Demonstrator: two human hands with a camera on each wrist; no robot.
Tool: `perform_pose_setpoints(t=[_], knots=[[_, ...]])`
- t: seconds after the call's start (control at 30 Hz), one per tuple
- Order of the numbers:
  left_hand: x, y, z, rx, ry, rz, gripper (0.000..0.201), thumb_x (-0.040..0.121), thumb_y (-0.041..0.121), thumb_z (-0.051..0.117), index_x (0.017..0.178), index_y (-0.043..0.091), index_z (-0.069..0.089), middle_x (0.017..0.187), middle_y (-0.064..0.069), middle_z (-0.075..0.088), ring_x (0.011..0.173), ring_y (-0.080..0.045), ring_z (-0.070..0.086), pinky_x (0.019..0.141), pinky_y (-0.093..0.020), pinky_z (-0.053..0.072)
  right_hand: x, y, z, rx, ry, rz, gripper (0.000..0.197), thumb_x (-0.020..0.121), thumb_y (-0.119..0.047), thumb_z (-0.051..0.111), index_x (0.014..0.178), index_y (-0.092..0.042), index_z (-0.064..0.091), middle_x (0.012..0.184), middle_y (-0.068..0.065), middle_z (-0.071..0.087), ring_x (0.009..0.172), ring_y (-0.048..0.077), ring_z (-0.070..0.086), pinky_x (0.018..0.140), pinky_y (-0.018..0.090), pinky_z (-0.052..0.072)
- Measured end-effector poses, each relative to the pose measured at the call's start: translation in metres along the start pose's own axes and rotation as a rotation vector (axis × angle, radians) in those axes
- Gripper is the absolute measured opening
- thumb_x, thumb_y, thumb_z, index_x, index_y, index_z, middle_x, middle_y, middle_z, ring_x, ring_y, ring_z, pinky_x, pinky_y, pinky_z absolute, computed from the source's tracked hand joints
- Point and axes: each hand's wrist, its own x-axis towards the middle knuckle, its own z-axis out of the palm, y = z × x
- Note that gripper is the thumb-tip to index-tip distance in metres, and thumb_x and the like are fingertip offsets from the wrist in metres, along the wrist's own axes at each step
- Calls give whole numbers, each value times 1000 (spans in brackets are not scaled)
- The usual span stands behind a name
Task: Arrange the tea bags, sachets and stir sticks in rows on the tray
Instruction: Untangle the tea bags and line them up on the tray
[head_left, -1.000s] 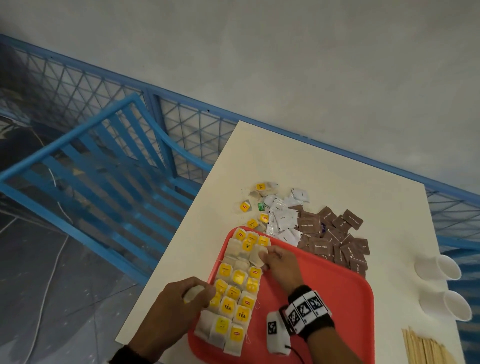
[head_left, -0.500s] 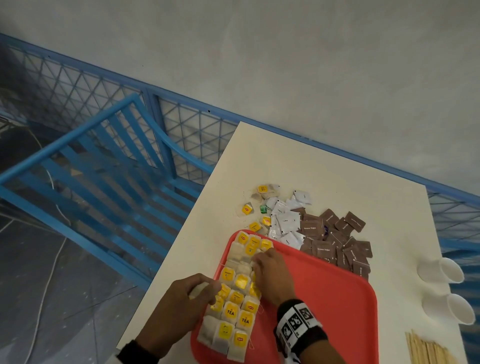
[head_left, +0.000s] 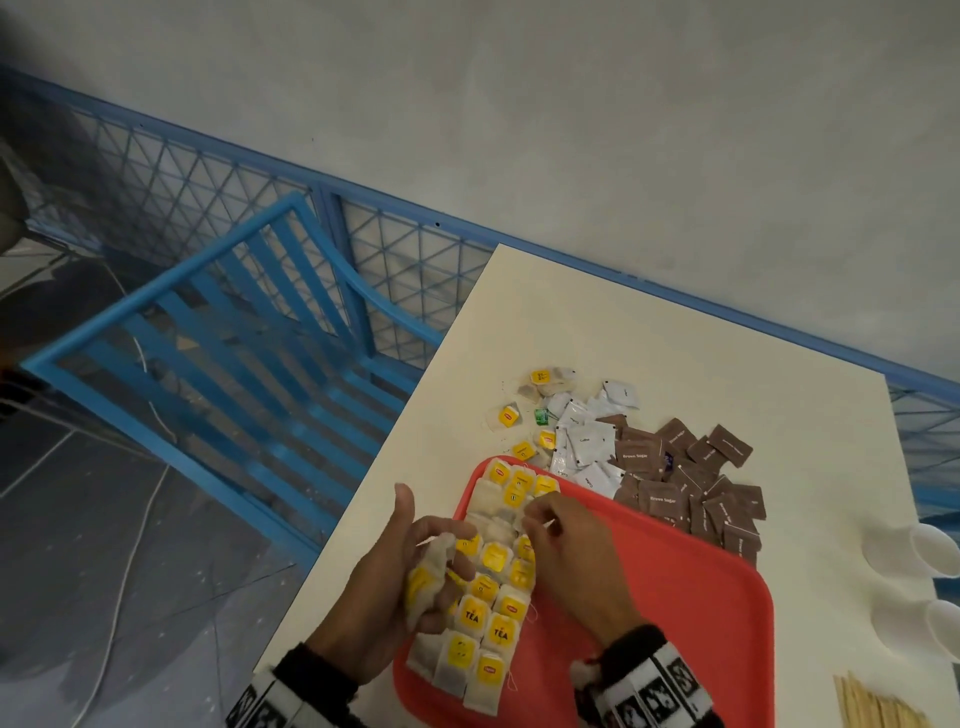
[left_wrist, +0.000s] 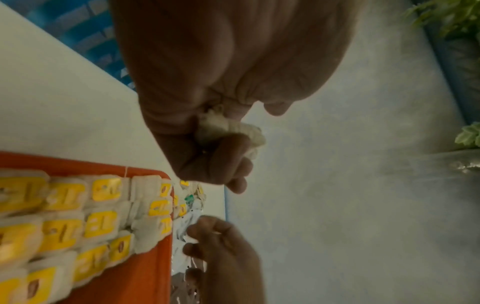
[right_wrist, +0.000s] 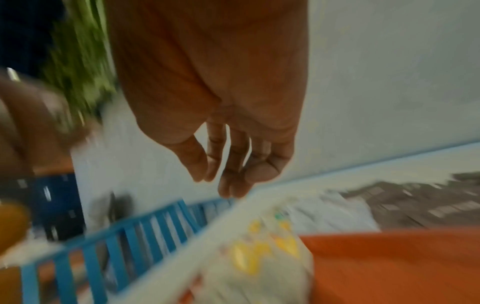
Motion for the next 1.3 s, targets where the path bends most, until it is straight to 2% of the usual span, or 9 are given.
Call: perform_pose_setpoints(t=[0.2, 0.27, 0.37, 0.53, 0.67, 0.87, 1.07, 1.2, 1.3], knots=[[4, -8, 33, 105, -160, 32, 88, 84, 81, 17, 123, 16, 60, 67, -11, 53, 50, -19, 39, 42, -18, 26, -38, -62, -69, 407, -282, -28, 28, 85, -25, 74, 106, -43, 68, 93, -17, 65, 68, -2, 57, 63, 11, 44], [4, -14, 44, 151, -184, 41, 88, 82, 82, 17, 124, 18, 60, 71, -14, 50, 50, -19, 40, 43, -19, 26, -46, -55, -71, 345, -256, -56, 17, 84, -25, 75, 96, -38, 71, 90, -25, 65, 70, -1, 59, 63, 10, 42], [3, -23, 58, 213, -219, 44, 86, 80, 83, 23, 123, 18, 60, 79, -19, 52, 47, -19, 42, 44, -20, 27, -55, -45, -75, 396, -176, -46, 8, 86, -22, 75, 79, -21, 72, 70, -12, 69, 59, 0, 57, 59, 10, 38], [-10, -27, 72, 177, -282, 99, 47, 91, 55, 47, 109, 17, 69, 80, -15, 57, 51, -17, 41, 42, -18, 24, -62, -34, -99, 790, -187, 124, 12, 82, -19, 71, 83, -7, 71, 60, -4, 66, 53, 0, 54, 54, 10, 41], [-11, -30, 77, 220, -275, 170, 40, 93, 32, 65, 108, -4, 55, 62, 1, 57, 41, -8, 37, 38, -16, 24, -62, -19, -106, 795, -191, 132, 21, 83, -18, 69, 88, 3, 69, 59, -5, 64, 51, 1, 52, 53, 11, 41], [-10, -30, 80, 287, -251, 221, 21, 89, 10, 70, 98, -1, 54, 54, 7, 53, 34, -7, 29, 38, -17, 20, -61, -18, -108, 851, -203, 113, 19, 82, -19, 69, 87, -1, 67, 69, 5, 66, 58, 8, 56, 55, 16, 44], [-16, -22, 76, 317, -271, 216, 41, 77, 22, 81, 112, 13, 63, 88, -3, 59, 37, -9, 26, 41, -19, 18, -57, -24, -113, 730, -194, 46, 13, 81, -21, 73, 91, -12, 73, 77, 6, 74, 69, 16, 65, 66, 21, 50], [-15, -20, 74, 468, -233, 281, 24, 88, 25, 74, 89, 4, 65, 51, 3, 43, 35, -9, 19, 42, -19, 18, -52, -33, -113, 677, -179, 21, 15, 78, -24, 76, 90, -14, 76, 78, 8, 74, 73, 27, 67, 69, 30, 53], [-14, -19, 74, 424, -194, 324, 20, 89, 23, 70, 84, 4, 63, 52, 6, 52, 35, -10, 19, 42, -18, 19, -50, -36, -111, 768, -121, 71, 25, 75, -27, 75, 97, -14, 74, 85, 13, 72, 72, 15, 63, 65, 19, 50]])
